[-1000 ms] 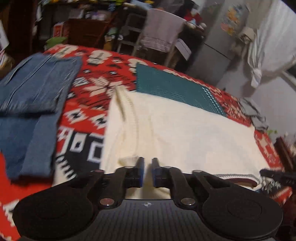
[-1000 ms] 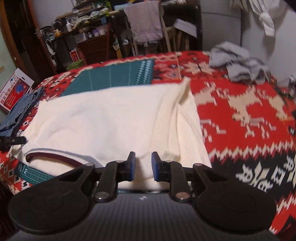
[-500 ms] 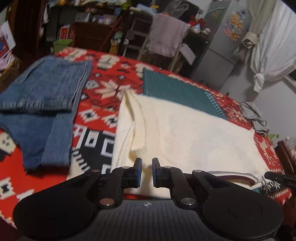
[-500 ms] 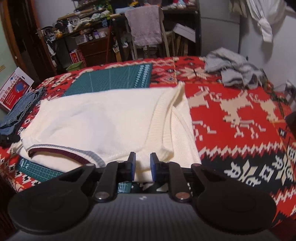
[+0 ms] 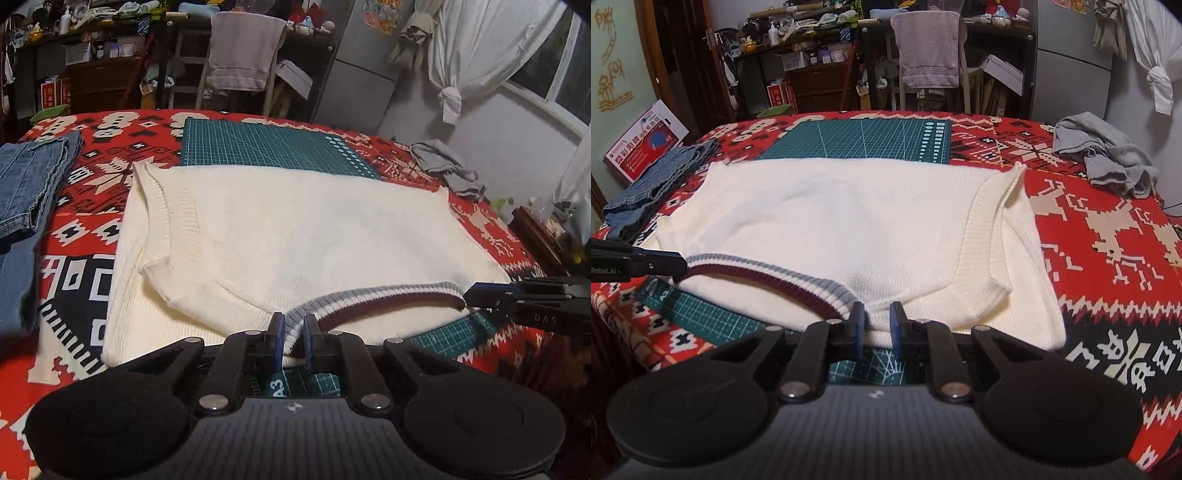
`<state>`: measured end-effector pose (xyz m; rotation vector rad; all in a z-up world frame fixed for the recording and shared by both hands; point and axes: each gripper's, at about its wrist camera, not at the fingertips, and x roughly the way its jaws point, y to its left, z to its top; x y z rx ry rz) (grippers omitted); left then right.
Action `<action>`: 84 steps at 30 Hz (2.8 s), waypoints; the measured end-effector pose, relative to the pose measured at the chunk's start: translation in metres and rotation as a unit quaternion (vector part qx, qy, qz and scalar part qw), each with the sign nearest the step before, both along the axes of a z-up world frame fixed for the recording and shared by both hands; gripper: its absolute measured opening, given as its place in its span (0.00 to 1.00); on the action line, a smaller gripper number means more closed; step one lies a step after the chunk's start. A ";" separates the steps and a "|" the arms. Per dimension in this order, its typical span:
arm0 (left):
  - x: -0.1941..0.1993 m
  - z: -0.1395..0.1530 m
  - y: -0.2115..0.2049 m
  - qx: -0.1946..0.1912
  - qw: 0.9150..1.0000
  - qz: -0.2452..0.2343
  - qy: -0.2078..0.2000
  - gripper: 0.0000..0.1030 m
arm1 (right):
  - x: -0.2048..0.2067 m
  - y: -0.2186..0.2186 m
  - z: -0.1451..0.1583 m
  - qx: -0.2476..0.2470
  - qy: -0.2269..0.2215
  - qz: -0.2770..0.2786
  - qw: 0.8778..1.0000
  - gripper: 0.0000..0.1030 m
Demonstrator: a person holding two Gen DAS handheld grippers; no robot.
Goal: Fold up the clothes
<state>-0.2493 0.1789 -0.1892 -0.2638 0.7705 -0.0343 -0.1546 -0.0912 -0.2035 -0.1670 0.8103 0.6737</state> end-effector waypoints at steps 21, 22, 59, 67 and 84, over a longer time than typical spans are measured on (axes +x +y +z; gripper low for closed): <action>0.019 -0.004 0.007 -0.027 0.999 0.021 -0.015 0.10 | 0.013 0.024 0.000 0.015 -0.011 0.012 1.000 0.03; 0.018 -0.003 0.008 -0.031 0.999 0.023 -0.016 0.10 | 0.015 0.023 0.002 0.019 -0.005 0.009 1.000 0.03; 0.186 -0.012 0.034 -0.059 0.998 0.032 -0.009 0.10 | 0.163 0.142 -0.016 0.031 -0.002 -0.031 0.999 0.05; 0.164 -0.011 0.070 -0.065 0.994 0.092 -0.012 0.05 | 0.181 0.073 -0.014 0.046 0.008 -0.120 0.992 0.04; 0.125 -0.008 0.131 -0.044 0.982 0.181 -0.021 0.03 | 0.205 -0.010 -0.016 0.077 0.012 -0.219 0.973 0.00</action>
